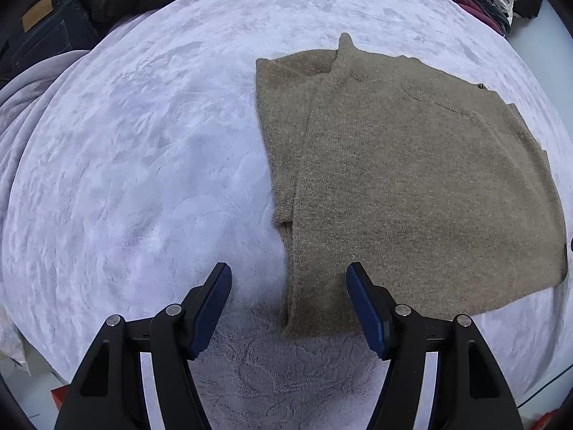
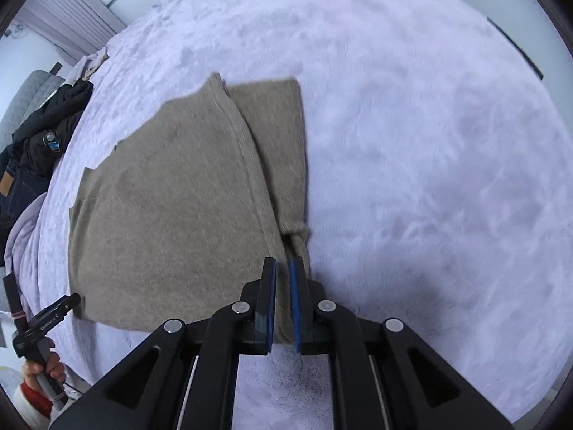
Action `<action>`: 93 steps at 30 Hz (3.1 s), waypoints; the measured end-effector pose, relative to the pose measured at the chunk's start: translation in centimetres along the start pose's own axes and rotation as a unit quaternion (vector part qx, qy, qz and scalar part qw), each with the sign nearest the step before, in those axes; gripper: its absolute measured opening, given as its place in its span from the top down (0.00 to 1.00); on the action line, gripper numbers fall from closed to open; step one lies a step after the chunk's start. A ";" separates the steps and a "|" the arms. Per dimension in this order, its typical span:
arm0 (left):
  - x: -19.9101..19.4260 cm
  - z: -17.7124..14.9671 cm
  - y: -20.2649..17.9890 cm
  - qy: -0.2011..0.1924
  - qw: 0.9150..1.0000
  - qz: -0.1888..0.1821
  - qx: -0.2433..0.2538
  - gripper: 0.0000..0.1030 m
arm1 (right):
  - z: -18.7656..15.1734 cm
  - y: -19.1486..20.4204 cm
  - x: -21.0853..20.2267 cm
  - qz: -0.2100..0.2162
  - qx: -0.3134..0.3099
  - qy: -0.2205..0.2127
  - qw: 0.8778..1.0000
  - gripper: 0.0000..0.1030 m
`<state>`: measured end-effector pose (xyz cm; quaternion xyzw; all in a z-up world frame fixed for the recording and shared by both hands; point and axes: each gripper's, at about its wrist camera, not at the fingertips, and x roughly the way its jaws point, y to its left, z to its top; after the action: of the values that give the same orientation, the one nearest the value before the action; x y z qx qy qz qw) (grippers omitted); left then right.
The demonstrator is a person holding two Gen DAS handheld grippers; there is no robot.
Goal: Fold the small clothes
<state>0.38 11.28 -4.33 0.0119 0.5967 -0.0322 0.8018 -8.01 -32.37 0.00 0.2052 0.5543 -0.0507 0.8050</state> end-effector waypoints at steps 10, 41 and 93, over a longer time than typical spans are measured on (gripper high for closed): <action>-0.4 -0.4 -1.8 0.013 1.000 0.013 -0.005 0.34 | -0.6 5.8 1.0 0.082 -0.043 0.027 0.995 0.56; 3.1 10.6 0.9 -0.026 0.997 0.061 -0.040 0.34 | -2.1 11.0 4.6 0.085 -0.095 0.065 0.990 0.52; 0.4 -4.8 1.5 0.059 0.974 -0.169 -0.138 0.01 | -8.0 14.5 10.4 0.284 0.056 0.171 0.942 0.33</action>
<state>-3.97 13.05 -6.07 -0.1978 0.6348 -0.0834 0.7422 -6.56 -14.50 -7.93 0.4048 0.5987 0.1852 0.6659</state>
